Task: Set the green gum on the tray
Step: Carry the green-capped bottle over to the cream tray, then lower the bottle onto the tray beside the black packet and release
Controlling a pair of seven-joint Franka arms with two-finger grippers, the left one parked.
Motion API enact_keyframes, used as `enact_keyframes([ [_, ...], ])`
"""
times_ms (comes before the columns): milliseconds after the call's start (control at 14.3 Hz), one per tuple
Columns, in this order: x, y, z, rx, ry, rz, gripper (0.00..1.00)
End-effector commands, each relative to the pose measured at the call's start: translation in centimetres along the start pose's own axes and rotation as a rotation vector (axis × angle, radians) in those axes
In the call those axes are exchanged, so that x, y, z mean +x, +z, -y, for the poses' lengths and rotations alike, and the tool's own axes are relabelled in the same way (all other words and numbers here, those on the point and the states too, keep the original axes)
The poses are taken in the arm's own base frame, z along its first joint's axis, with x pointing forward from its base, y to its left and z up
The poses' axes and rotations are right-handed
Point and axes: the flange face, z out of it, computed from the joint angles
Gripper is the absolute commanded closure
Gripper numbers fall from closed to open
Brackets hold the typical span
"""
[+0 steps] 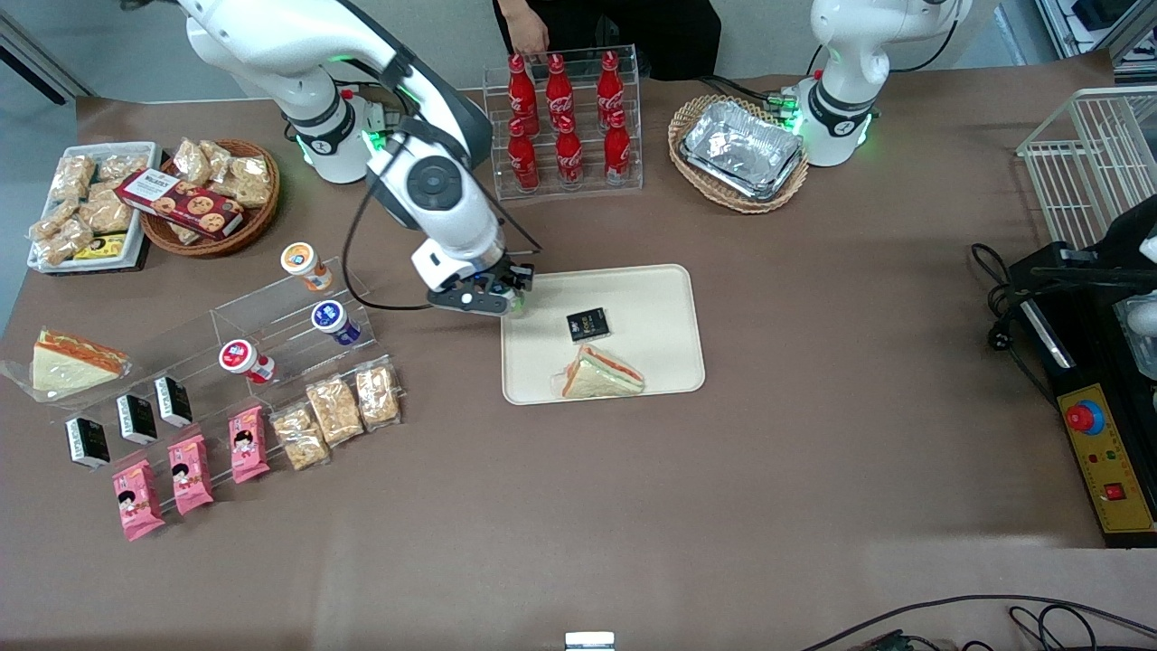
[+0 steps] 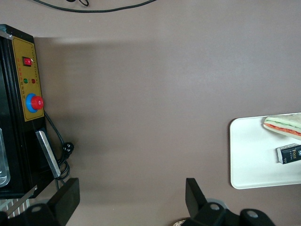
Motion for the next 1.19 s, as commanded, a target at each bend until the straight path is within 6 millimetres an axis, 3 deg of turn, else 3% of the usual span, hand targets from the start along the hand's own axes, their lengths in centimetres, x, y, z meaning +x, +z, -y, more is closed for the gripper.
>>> enact_keyframes([
  [0, -1.5, 3.2, 2.5, 0.007, -0.007, -0.036, 0.68],
  [420, -3.0, 7.3, 3.1, -0.03, -0.05, -0.071, 0.67],
  [701, -3.6, 8.2, 3.4, -0.041, -0.066, -0.087, 0.65],
  [771, -3.6, 8.2, 3.4, -0.042, -0.066, -0.086, 0.59],
  [841, -3.6, 8.2, 3.4, -0.04, -0.066, -0.087, 0.26],
  [911, -3.5, 8.1, 3.5, -0.039, -0.065, -0.088, 0.0],
  [1121, -3.3, 8.0, 3.5, -0.039, -0.063, -0.09, 0.0],
])
